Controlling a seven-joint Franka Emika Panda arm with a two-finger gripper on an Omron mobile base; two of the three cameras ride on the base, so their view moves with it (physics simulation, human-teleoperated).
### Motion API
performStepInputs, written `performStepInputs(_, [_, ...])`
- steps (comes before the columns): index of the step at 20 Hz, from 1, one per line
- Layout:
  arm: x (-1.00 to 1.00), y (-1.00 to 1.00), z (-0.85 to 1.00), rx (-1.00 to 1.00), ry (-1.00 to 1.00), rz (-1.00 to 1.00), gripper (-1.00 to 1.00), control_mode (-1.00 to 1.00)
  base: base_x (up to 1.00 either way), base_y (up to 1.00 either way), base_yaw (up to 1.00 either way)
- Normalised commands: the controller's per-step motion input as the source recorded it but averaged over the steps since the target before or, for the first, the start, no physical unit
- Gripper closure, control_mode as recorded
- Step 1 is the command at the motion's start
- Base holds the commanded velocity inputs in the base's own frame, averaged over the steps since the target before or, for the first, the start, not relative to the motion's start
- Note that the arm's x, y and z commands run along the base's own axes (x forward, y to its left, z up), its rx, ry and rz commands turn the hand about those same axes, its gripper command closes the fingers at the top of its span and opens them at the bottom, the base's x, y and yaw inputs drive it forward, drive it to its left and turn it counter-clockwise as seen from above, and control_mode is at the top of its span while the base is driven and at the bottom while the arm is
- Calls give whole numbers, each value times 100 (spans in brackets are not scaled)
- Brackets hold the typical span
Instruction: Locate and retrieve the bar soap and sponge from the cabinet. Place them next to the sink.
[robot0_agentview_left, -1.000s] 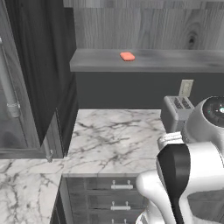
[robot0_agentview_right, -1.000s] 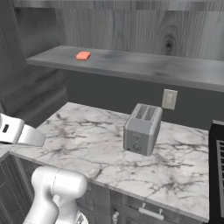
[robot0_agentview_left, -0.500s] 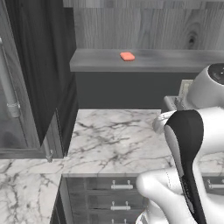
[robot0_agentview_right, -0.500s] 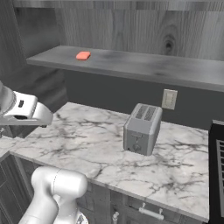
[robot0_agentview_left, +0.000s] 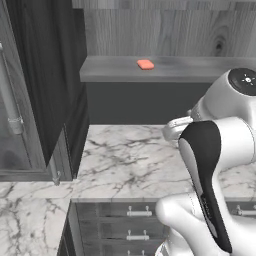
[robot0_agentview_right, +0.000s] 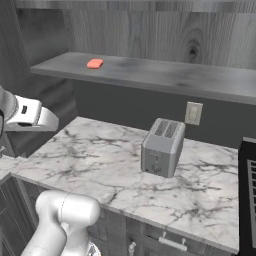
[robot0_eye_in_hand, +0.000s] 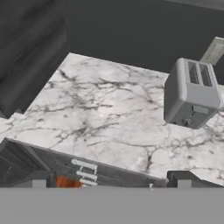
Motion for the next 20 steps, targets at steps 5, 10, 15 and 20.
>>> performStepInputs(5, [39,3,11,1,-7,-11,-100,-100,0,0,0])
performStepInputs(10, [40,13,27,-2,8,-3,-100,-100,0,0,0])
performStepInputs(15, [36,4,25,0,7,0,-100,-100,0,0,0])
performStepInputs(20, [42,0,18,0,2,0,-100,-100,0,0,0])
